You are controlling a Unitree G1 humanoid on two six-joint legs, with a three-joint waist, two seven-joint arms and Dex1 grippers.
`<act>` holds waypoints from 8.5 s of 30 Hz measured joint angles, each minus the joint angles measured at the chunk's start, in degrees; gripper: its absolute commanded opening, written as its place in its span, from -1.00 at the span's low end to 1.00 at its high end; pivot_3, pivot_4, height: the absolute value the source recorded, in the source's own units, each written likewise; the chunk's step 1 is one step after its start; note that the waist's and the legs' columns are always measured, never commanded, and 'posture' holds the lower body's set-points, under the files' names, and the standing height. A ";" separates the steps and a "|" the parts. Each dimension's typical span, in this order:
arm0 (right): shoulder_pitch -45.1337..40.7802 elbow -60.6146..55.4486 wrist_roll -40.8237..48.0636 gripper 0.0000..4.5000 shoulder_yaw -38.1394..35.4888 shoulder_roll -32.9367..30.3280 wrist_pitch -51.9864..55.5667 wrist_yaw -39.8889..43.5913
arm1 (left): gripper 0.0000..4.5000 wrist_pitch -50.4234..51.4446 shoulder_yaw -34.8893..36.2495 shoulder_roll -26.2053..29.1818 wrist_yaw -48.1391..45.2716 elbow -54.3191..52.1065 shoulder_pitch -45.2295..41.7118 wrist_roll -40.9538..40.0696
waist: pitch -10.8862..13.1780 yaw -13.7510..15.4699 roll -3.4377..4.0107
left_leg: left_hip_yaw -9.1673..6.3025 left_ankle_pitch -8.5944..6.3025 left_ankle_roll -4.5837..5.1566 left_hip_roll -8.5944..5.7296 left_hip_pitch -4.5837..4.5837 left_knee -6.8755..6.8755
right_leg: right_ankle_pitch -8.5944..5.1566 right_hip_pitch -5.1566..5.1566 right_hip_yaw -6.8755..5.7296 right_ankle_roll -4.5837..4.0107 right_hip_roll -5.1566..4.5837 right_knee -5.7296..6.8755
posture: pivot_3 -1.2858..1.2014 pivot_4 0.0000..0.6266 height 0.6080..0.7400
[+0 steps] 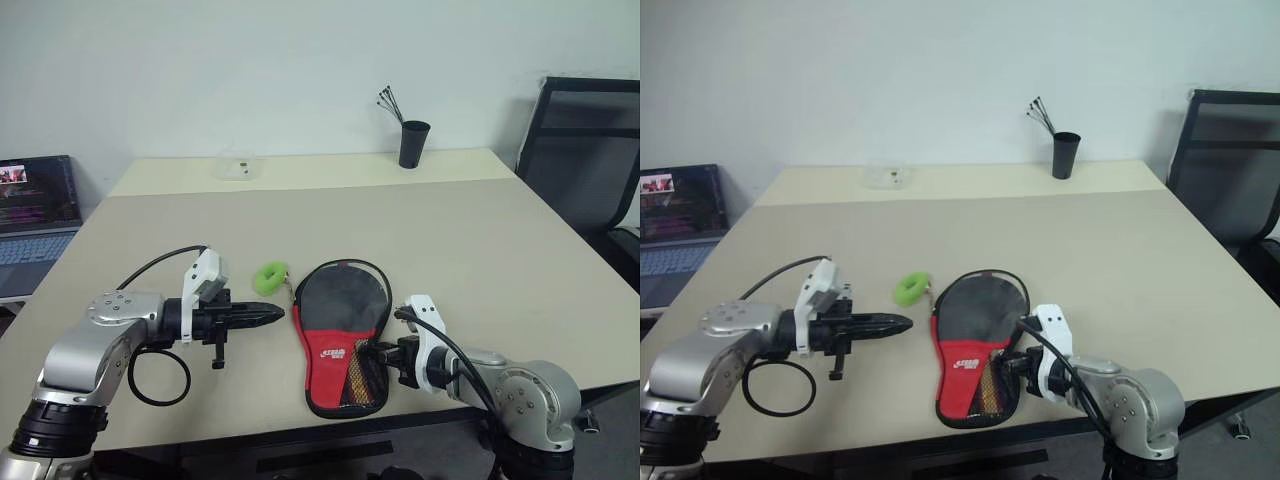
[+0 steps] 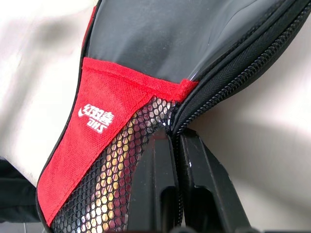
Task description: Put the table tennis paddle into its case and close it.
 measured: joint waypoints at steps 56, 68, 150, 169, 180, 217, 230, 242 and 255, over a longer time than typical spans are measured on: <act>-15.86 15.15 -14.40 1.00 30.59 -16.78 -34.73 14.85 | 0.97 -11.19 -5.46 -13.55 22.75 38.97 -17.43 20.37 | -0.22 0.07 -0.39 | 0.43 0.00 0.00 -0.05 -0.15 0.08 | 0.04 -0.34 0.21 0.03 0.17 0.19 | 0.03 -0.52 1.00; -15.22 15.13 -15.57 1.00 30.58 -15.81 -34.76 14.74 | 0.26 -11.39 -6.95 -15.35 20.25 43.24 -20.78 22.63 | -0.32 0.12 -0.52 | 0.42 0.00 0.00 -0.05 -0.12 0.11 | 0.04 -0.29 0.21 0.04 0.18 0.21 | 0.03 -0.52 1.00; -5.27 15.12 -24.77 1.00 31.66 -10.13 -36.22 12.49 | -0.97 -57.86 -31.65 -52.13 48.28 88.86 -60.50 67.82 | -0.64 0.43 -0.93 | 0.44 -0.01 -0.02 -0.39 -0.09 0.14 | 0.04 -0.22 0.22 0.06 0.18 0.20 | 0.03 -0.52 1.00; -8.67 21.25 -24.84 1.00 32.51 -9.83 -39.59 14.80 | 0.94 -53.65 -28.31 -46.96 49.07 88.76 -59.47 64.84 | -0.78 -0.24 -0.78 | 0.44 -0.01 -0.02 -0.23 0.58 0.13 | 0.04 0.42 0.21 0.06 0.30 0.22 | 0.03 -0.52 1.00; -9.42 17.11 -21.40 1.00 27.03 -11.96 -33.57 17.19 | 0.94 -49.90 -14.00 -37.97 42.71 87.28 -58.37 51.80 | -0.75 -0.09 -0.77 | 0.44 -0.03 -0.06 -0.17 0.52 0.11 | 0.04 0.42 0.21 0.06 0.30 0.18 | 0.03 -0.52 1.00; -12.16 37.75 -27.09 1.00 20.90 -28.90 -55.75 20.89 | 0.94 -49.56 -11.52 -31.36 3.26 74.75 -38.33 37.89 | -0.75 0.04 -0.77 | 0.46 -0.06 -0.07 -0.20 0.52 0.14 | 0.03 0.44 0.23 0.06 0.37 0.12 | 0.03 -0.52 1.00; -12.84 42.76 -27.40 0.61 17.22 -26.25 -57.98 18.24 | 0.96 -48.54 -12.03 -32.26 0.45 72.21 -37.57 37.19 | -0.75 0.05 -0.77 | 0.46 -0.06 -0.07 -0.20 0.57 0.14 | 0.04 0.50 0.24 0.05 0.37 0.15 | 0.03 -0.52 1.00; -13.29 42.14 -29.12 -0.99 16.89 -26.16 -56.60 17.31 | 0.96 -49.12 -13.39 -34.88 3.28 75.87 -40.38 38.32 | -0.75 0.07 -0.77 | 0.47 -0.06 -0.07 -0.20 0.57 0.12 | 0.03 0.50 0.25 0.06 0.37 0.13 | 0.03 -0.52 1.00; -9.25 29.35 -28.20 -1.00 17.02 -30.43 -47.55 21.29 | 0.96 -50.98 -13.59 -35.06 3.99 77.42 -39.45 38.37 | -0.80 0.10 -0.71 | 0.46 -0.06 -0.07 -0.19 0.62 0.10 | 0.03 0.53 0.25 0.06 0.37 0.12 | 0.03 -0.52 1.00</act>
